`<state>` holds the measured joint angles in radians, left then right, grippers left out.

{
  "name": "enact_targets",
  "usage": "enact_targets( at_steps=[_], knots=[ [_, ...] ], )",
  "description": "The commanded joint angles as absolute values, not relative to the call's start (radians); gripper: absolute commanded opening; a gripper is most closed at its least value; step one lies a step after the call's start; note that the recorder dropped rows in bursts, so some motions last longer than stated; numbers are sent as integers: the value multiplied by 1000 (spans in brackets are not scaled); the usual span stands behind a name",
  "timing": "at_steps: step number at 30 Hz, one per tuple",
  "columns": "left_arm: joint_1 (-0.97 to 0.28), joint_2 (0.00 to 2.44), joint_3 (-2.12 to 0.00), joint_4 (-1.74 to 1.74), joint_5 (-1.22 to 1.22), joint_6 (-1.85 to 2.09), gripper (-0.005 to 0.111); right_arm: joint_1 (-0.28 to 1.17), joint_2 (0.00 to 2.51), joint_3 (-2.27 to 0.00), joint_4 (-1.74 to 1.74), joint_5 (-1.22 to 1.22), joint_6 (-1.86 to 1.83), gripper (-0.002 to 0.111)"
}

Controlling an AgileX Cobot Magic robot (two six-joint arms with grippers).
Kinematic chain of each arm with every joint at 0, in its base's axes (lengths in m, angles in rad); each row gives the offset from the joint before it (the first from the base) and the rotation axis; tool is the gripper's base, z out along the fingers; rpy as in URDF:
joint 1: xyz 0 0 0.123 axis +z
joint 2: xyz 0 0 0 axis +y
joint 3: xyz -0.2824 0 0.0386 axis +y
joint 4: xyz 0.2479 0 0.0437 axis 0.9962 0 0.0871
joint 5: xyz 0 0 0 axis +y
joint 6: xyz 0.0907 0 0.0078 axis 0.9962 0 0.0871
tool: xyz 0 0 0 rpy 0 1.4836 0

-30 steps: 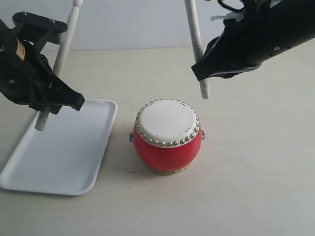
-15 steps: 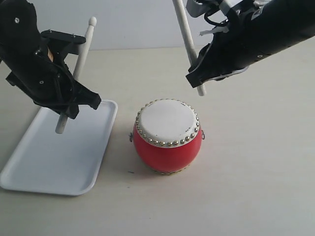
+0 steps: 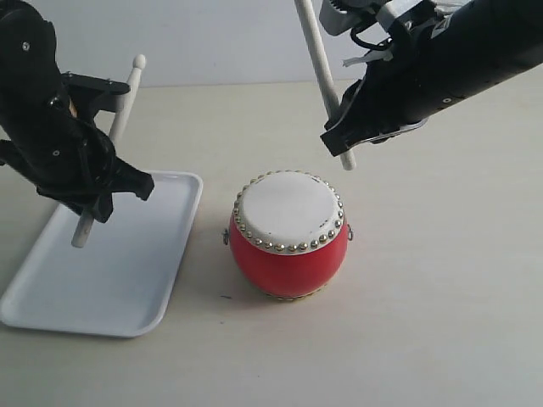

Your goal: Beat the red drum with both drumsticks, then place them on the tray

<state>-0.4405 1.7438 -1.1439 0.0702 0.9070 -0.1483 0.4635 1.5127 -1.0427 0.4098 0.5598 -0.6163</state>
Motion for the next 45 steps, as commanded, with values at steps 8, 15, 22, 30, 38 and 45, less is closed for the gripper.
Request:
enact_targets(
  at_steps=[8,15,22,30,38,45],
  knots=[
    [-400,1772,-1042,71,800,-164,0,465,1513,-1043,441,578,-626,0],
    [-400,1830,-1042,73,799,-164,0,465,1513,-1043,441,581,-626,0],
    [-382,1832,-1038,77,875,-164,0,465,1513,-1043,441,581,-626,0],
    [-380,1828,-1003,90,877,-164,0,465,1513,-1043,441,577,-626,0],
    [-380,1828,-1003,94,877,-164,0,465,1513,-1043,441,579,-626,0],
    [-380,1828,-1003,101,877,-164,0,465,1513,-1043,441,579,-626,0]
  ],
)
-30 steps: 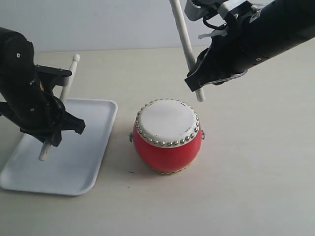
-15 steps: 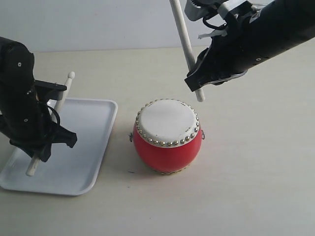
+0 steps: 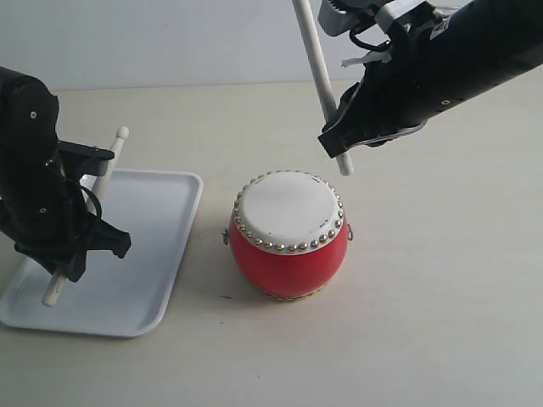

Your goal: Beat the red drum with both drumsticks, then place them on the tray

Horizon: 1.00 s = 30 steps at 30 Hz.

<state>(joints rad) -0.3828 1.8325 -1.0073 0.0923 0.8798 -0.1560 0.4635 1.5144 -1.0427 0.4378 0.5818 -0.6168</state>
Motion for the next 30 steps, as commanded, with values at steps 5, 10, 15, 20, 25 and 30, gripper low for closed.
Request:
enact_targets(
  at_steps=[5,10,15,20,25,30],
  knots=[
    [-378,1821,-1003,103,883,-173,0,465,1513,-1043,441,579,-626,0],
    [-378,1775,-1003,107,885,-179,0,465,1513,-1043,441,579,-626,0],
    [-378,1759,-1003,107,885,-179,0,465,1513,-1043,441,581,-626,0],
    [-378,1760,-992,110,885,-179,0,465,1513,-1043,441,604,-626,0],
    [-378,1760,-948,119,876,-186,0,465,1513,-1043,441,617,-626,0],
    [-378,1760,-916,171,844,-249,0,465,1513,-1043,441,637,-626,0]
  ],
)
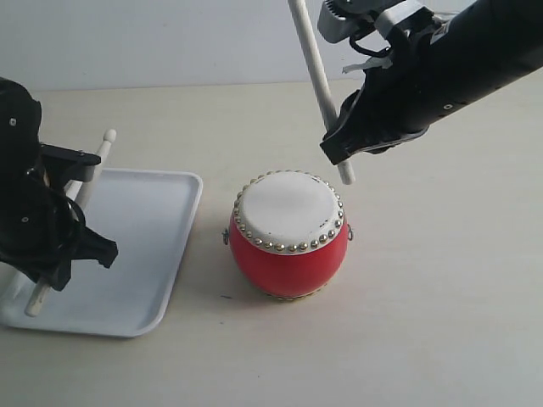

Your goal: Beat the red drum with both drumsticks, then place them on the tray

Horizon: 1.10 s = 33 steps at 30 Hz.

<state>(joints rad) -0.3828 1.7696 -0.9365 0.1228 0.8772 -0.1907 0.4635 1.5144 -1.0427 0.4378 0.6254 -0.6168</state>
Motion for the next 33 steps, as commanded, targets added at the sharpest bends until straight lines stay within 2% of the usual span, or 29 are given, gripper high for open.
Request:
enact_targets(
  at_steps=[1,33],
  knots=[
    [-378,1760,-916,181,842,-261,0,465,1513,-1043,443,641,-626,0],
    [-378,1760,-876,236,697,-312,0,465,1513,-1043,446,641,-626,0]
  ],
)
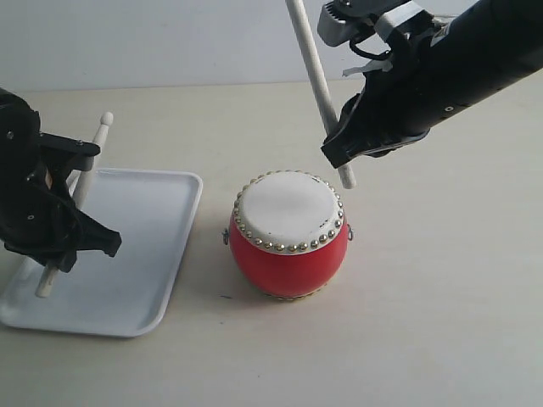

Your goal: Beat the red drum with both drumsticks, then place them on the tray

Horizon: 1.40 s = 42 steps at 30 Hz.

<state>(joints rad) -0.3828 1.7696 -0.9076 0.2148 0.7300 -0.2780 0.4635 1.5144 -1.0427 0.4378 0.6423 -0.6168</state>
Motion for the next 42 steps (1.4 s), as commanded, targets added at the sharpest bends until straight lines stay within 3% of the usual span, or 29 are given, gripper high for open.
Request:
enact_targets(
  at_steps=[1,42],
  knots=[
    [-378,1760,-870,236,687,-315,0,465,1513,-1043,446,641,-626,0],
    [-378,1814,-802,247,515,-322,0,465,1513,-1043,471,645,-626,0]
  ],
)
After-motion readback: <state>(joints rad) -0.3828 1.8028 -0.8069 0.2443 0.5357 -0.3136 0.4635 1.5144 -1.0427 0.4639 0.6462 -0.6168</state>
